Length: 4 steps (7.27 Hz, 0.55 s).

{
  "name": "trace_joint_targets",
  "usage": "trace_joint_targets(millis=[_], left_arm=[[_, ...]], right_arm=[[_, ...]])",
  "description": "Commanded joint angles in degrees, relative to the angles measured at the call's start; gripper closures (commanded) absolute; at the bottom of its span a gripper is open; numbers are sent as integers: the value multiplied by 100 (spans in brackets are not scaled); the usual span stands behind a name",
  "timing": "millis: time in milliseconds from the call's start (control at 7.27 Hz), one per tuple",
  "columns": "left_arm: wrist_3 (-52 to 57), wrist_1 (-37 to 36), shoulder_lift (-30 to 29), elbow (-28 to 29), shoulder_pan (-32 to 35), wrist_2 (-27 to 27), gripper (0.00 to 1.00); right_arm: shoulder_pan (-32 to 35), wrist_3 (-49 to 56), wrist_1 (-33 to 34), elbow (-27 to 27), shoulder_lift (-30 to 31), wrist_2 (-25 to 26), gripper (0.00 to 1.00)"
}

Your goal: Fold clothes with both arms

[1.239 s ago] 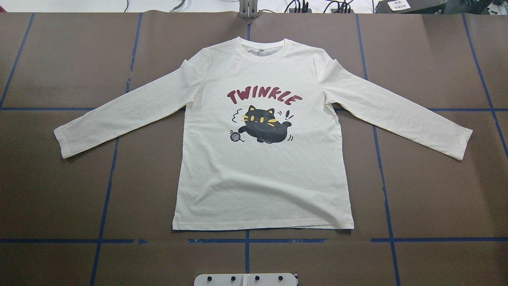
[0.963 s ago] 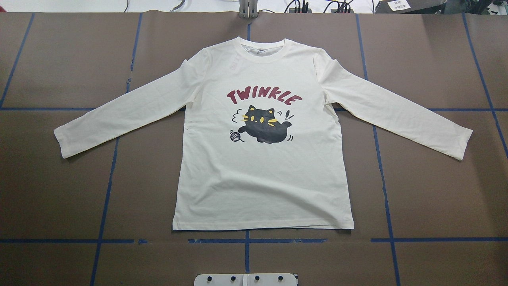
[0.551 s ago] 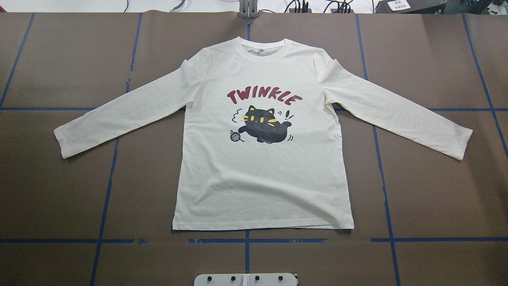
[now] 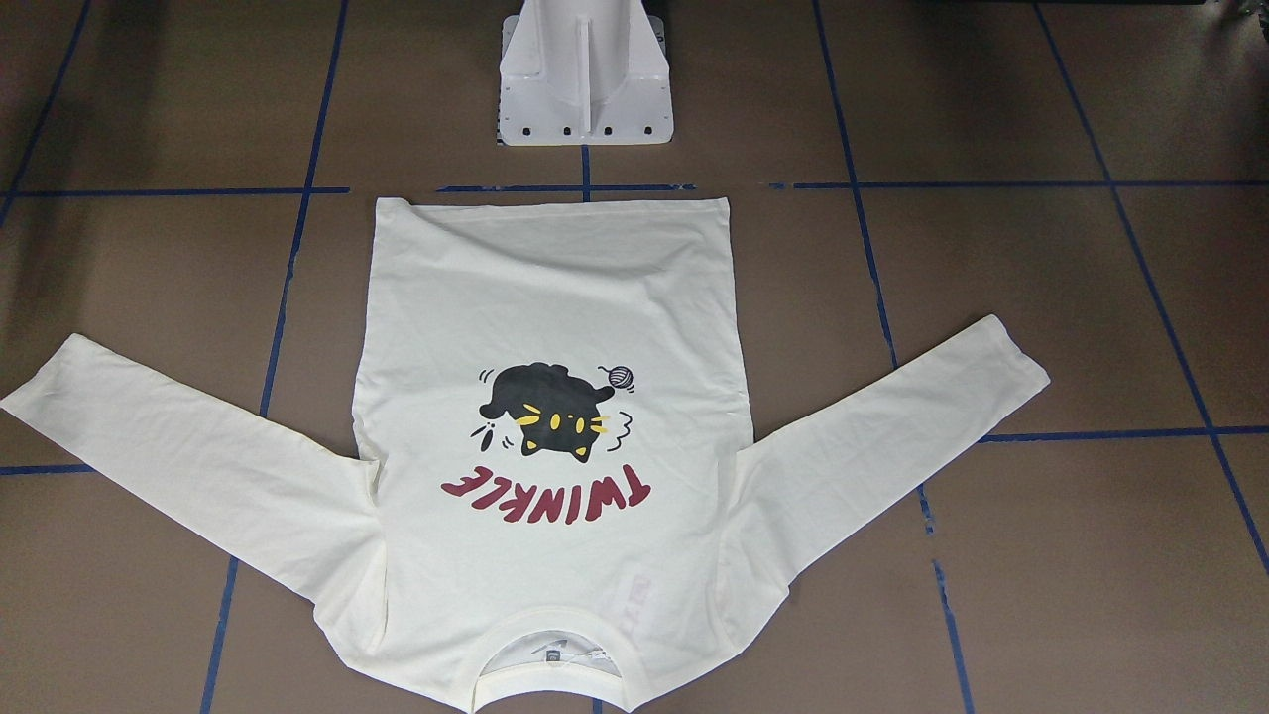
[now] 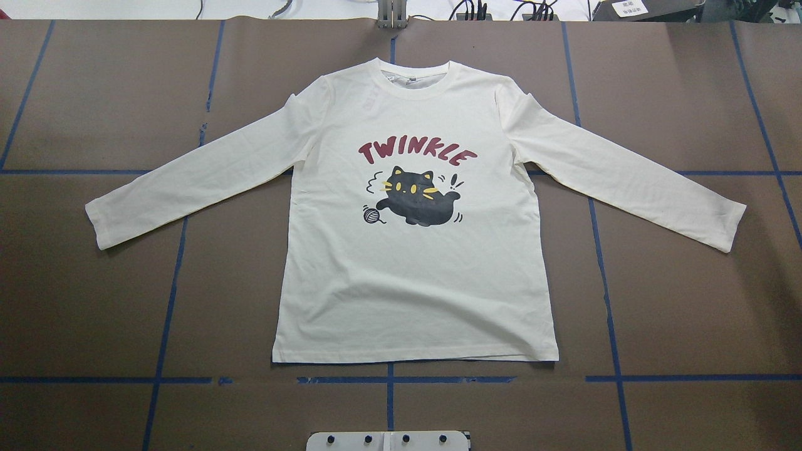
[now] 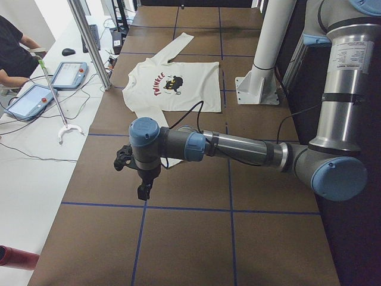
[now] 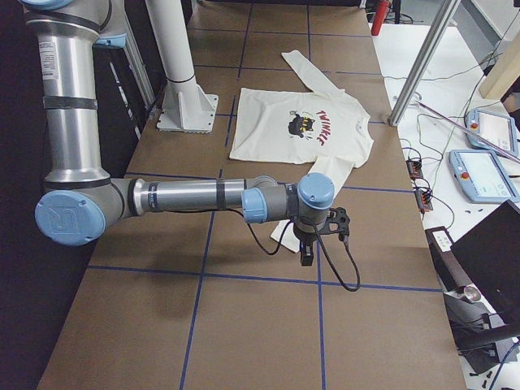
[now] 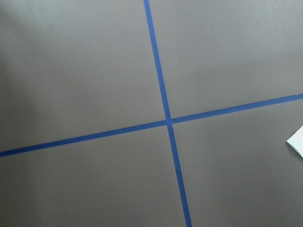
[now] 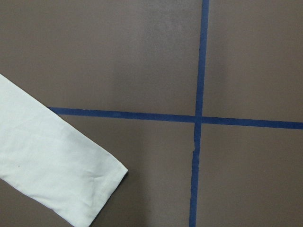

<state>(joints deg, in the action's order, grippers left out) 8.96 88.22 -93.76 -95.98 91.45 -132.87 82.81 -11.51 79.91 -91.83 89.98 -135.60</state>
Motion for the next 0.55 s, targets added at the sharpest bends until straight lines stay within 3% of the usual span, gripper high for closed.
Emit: trace_joint_targets(millis=[0, 275, 413], left_arm=[[-113, 283, -37, 44, -5, -481, 0], [-403, 292, -37, 44, -66, -485, 0], [-404, 301, -37, 44, -66, -485, 0]], right_arm=[[-815, -1393, -1955, 470, 239, 69, 0], [-1571, -1941, -2331, 622, 213, 637, 0], [-1775, -1960, -2340, 614, 169, 649, 0]])
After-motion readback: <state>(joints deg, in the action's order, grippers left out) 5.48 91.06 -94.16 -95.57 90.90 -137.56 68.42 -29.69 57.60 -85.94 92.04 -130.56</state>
